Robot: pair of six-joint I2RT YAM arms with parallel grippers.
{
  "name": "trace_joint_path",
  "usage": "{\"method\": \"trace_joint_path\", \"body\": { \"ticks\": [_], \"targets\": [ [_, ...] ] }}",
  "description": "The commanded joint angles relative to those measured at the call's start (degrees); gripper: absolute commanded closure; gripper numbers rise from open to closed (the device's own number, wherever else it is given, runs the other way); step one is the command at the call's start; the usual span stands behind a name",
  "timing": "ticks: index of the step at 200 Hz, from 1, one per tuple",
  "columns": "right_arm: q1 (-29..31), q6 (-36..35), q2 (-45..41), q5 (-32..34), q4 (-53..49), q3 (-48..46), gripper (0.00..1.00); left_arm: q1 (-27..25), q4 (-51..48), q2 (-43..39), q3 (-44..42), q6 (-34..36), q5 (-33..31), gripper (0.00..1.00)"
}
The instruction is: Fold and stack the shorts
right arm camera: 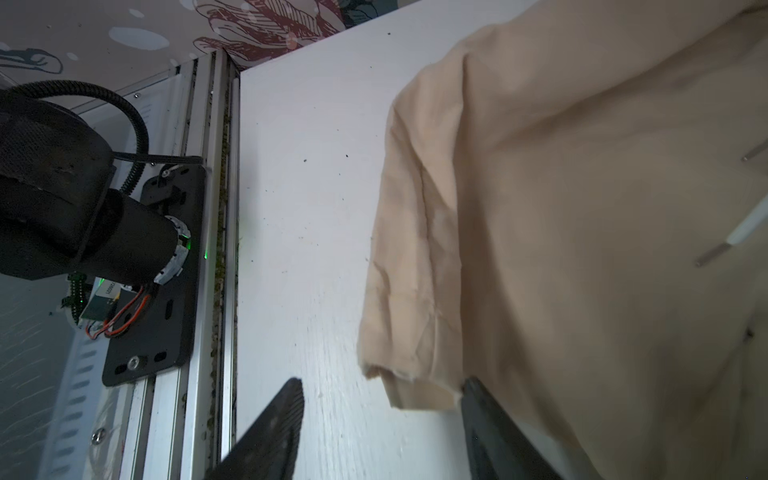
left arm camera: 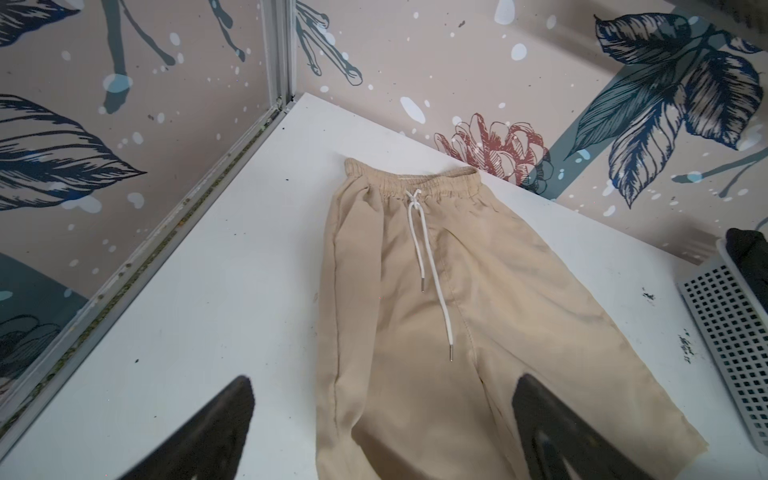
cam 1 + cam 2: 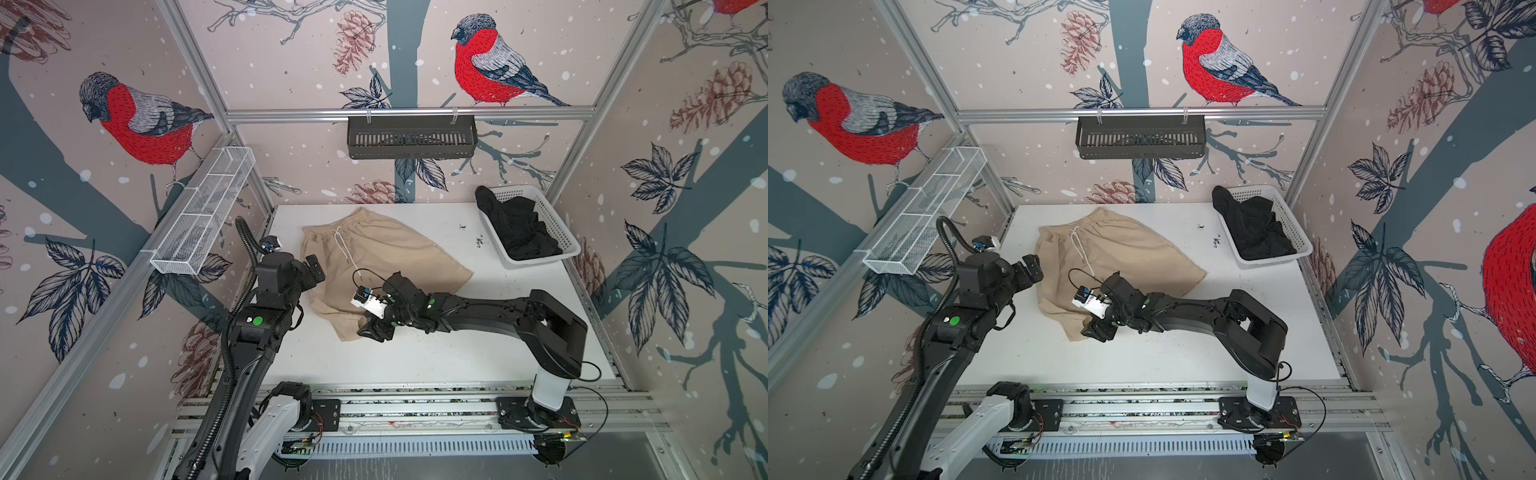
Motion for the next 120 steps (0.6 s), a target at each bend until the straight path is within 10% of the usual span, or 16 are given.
{"method": "trace_joint_path", "body": {
  "ticks": [1,55,96,120],
  "targets": [
    [2.83,-4.31,3.22,-7.07,2.36,3.71,0.43,1.73,-2.07,-1.07,0.25,1.91,0.96,0.03],
    [9.16,-13.96,16.42,-19.71,-16.94,21.62,0.36,6.21,-1.06,1.16,1.83,4.57,6.55,0.03],
    [1.04,3.56,3.53,-23.19,3.05,6.84,0.29,6.26,2.61,2.60,-0.61,3.39,12.79,0.03],
    [-1.15,3.06,-4.99,-7.61,2.53,-2.01,0.28,6.21,5.48,3.39,-3.27,3.86,23.46,0.03]
  ]
}}
